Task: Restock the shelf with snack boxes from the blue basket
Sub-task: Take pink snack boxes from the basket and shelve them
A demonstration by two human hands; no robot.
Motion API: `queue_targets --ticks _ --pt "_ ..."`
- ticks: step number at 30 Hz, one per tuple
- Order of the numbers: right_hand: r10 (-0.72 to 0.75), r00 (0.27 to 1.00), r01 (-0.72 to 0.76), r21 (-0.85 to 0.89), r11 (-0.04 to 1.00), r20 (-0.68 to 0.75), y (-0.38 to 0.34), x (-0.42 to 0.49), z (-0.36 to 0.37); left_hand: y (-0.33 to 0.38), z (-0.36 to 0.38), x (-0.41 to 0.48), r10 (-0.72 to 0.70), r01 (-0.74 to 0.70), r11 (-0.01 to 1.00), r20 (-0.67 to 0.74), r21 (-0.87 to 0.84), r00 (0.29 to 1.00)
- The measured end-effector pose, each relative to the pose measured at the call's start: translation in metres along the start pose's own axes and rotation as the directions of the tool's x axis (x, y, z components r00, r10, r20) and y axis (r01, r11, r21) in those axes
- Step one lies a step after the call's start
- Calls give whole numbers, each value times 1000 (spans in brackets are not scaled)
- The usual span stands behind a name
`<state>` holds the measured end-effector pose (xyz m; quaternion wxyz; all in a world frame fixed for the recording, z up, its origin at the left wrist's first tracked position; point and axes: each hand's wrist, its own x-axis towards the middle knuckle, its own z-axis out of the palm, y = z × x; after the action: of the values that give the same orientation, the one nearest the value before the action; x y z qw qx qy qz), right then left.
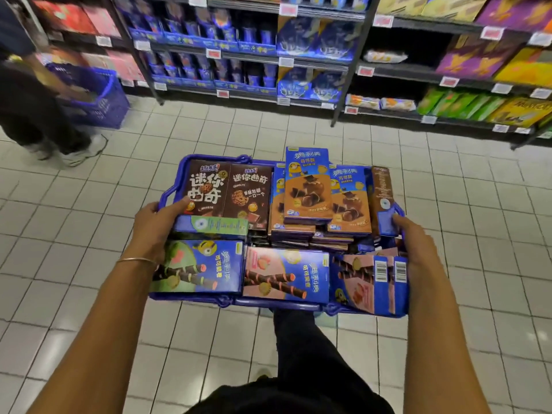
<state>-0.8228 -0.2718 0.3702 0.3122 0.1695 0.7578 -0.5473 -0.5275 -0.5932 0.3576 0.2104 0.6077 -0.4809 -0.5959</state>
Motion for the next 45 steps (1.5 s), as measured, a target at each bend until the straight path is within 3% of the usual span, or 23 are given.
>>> queue_targets --ticks 5,15,26,32,45 --pt "43 999 -43 13 999 -9 -81 82 72 71 54 96 5 -4 1000 -21 25 1000" --pt "-24 999 25 46 999 -24 -251 187 206 226 126 274 63 -63 998 6 -11 998" --pt "57 990 -50 54 997 -132 -322 390 400 280 231 571 11 -9 1000 99 -24 995" --pt "55 981 -61 -27 998 -186 -318 528 476 252 303 706 15 -17 999 73 33 997" --pt "-7 983 -14 -116 993 -184 -183 822 565 42 443 940 -15 16 998 -11 60 1000"
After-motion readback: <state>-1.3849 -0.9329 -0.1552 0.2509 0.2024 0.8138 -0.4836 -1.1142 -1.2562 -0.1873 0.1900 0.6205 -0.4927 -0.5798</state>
